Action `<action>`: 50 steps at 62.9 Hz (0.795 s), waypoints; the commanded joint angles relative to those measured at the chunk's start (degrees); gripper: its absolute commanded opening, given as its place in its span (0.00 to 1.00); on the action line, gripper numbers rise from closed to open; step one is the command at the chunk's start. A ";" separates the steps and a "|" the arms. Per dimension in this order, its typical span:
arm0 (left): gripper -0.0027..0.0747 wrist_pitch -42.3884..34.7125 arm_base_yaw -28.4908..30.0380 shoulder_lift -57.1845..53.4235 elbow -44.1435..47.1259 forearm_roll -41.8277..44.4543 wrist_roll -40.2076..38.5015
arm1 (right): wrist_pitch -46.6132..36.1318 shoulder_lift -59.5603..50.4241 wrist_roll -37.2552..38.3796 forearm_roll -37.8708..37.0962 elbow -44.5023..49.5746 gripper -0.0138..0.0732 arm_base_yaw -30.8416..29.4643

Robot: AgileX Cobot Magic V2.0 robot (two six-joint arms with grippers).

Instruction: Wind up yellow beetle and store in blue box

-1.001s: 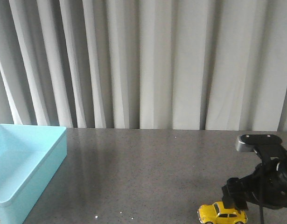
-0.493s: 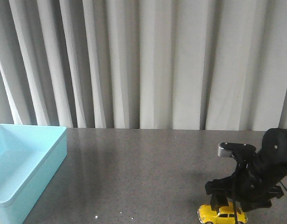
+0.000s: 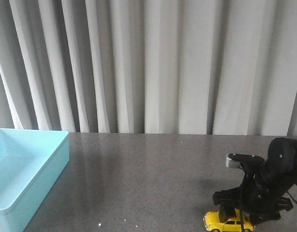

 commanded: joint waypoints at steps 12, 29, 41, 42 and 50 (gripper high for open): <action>0.75 -2.66 -0.34 0.07 -1.71 -0.13 -0.16 | 0.75 0.30 -2.62 0.44 -1.38 0.79 -3.99; 0.75 -2.59 -0.34 0.07 -1.71 -0.13 -0.16 | 2.47 0.75 -11.14 0.44 -1.38 0.79 -13.51; 0.75 -2.59 -0.34 0.07 -1.71 -0.13 -0.16 | 2.25 0.75 -15.05 0.99 -1.38 0.79 -19.95; 0.75 -2.59 -0.34 0.07 -1.71 -0.13 -0.16 | 2.07 0.75 -15.05 1.18 -1.38 0.79 -20.36; 0.75 -2.59 -0.34 0.07 -1.71 -0.13 -0.16 | 1.68 0.75 -19.15 2.55 -1.38 0.79 -22.35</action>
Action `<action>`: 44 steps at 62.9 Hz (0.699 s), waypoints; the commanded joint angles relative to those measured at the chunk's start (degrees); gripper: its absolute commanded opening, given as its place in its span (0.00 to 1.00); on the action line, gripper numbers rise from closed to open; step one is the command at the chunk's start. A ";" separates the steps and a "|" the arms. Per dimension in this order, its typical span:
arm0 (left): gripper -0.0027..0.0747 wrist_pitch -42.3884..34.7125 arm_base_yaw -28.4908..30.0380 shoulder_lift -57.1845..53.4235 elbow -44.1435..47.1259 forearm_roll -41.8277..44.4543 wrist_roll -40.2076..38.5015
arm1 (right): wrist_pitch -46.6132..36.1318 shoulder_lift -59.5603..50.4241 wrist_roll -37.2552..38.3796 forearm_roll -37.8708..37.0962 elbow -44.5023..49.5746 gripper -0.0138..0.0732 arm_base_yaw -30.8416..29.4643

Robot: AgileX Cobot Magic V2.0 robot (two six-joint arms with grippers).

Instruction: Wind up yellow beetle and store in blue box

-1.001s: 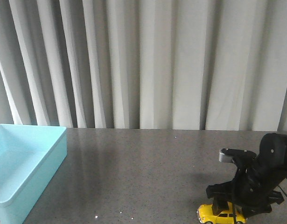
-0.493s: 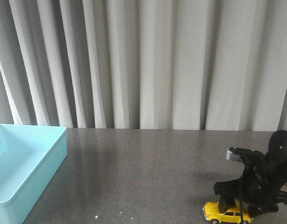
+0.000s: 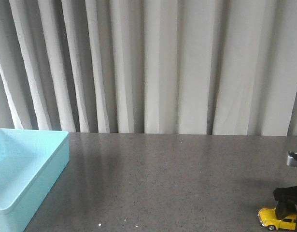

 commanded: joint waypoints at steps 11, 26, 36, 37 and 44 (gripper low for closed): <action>0.75 -3.45 -0.34 0.07 -1.71 -0.13 -0.08 | -1.21 -0.71 -5.62 0.26 -0.54 0.79 -1.87; 0.75 -3.40 -0.34 0.07 -1.71 -0.13 0.22 | 0.01 -6.20 -5.89 4.90 -1.64 0.79 -1.87; 0.75 -3.40 -0.34 0.07 -1.71 -0.13 0.22 | 1.61 -12.54 -5.83 7.75 -1.53 0.79 -1.82; 0.75 -3.40 -0.34 0.07 -1.71 -0.13 0.22 | 1.81 -13.12 -5.83 8.17 -1.53 0.79 -1.82; 0.75 -3.40 -0.34 0.07 -1.71 -0.13 0.22 | 3.02 -17.97 -6.11 10.22 -0.77 0.79 -1.68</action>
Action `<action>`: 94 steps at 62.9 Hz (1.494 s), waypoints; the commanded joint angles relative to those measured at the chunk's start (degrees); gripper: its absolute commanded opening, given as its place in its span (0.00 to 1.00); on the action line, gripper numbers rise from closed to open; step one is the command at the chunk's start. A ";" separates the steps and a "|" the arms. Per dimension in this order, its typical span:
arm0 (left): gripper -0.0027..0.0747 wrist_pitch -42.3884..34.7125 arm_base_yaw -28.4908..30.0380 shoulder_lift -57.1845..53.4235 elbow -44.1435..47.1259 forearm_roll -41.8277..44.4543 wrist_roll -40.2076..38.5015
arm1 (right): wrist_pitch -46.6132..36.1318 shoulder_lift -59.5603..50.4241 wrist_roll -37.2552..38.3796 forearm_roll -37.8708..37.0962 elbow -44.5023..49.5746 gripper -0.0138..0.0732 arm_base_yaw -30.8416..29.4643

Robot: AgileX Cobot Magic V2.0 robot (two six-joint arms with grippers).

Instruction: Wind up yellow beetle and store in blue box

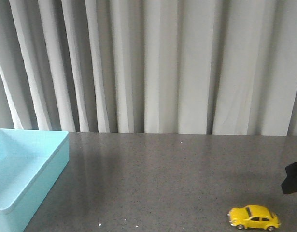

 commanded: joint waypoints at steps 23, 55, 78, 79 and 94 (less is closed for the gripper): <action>0.75 -3.70 -0.34 0.07 -1.71 -0.13 -0.01 | -10.46 -26.71 2.80 -4.51 21.45 0.79 11.77; 0.75 -2.85 -0.34 0.14 -1.90 -0.13 2.64 | -12.54 -47.89 16.80 -17.09 41.12 0.79 19.58; 0.75 4.26 -0.34 11.60 -10.72 -0.68 20.25 | -12.86 -50.35 16.67 -16.81 41.96 0.79 19.58; 0.75 4.59 -0.34 12.66 -11.61 -0.68 21.07 | -12.93 -50.35 16.67 -16.81 41.96 0.79 19.58; 0.78 11.12 -0.34 25.61 -24.00 -6.93 31.37 | -13.07 -50.35 16.56 -16.81 41.96 0.79 19.58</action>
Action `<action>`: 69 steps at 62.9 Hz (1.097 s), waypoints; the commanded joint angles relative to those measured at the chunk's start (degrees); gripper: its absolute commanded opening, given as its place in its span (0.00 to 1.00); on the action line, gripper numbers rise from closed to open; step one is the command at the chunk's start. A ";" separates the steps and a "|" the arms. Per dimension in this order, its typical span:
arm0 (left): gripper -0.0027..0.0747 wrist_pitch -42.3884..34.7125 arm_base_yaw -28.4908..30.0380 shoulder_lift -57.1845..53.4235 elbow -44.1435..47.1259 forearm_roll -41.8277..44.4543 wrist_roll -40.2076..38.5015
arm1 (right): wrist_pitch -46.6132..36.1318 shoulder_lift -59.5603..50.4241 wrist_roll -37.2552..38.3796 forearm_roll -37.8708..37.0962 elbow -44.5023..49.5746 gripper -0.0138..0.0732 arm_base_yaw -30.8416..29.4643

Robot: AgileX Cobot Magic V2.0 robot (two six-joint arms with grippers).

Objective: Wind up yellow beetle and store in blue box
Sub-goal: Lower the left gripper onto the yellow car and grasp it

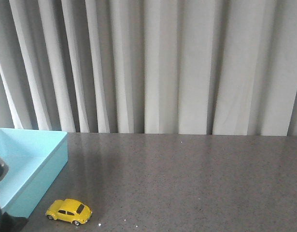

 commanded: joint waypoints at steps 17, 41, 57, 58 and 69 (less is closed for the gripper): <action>0.78 5.59 -0.34 19.41 -17.33 -9.29 21.80 | -3.10 -0.25 0.02 -0.14 -1.35 0.79 0.07; 0.78 16.00 -0.34 37.13 -34.23 -11.84 29.92 | -3.05 -0.25 0.02 0.06 -1.35 0.79 0.07; 0.78 19.75 -0.28 43.68 -41.28 -10.47 32.89 | -2.99 -0.25 0.02 0.06 -1.35 0.79 0.07; 0.78 19.75 -0.28 44.02 -41.52 -10.23 32.89 | -2.99 -0.25 0.02 0.06 -1.35 0.79 0.07; 0.78 21.62 -0.24 47.06 -44.37 -8.91 32.82 | -2.84 -0.25 -0.03 0.06 -1.35 0.79 0.07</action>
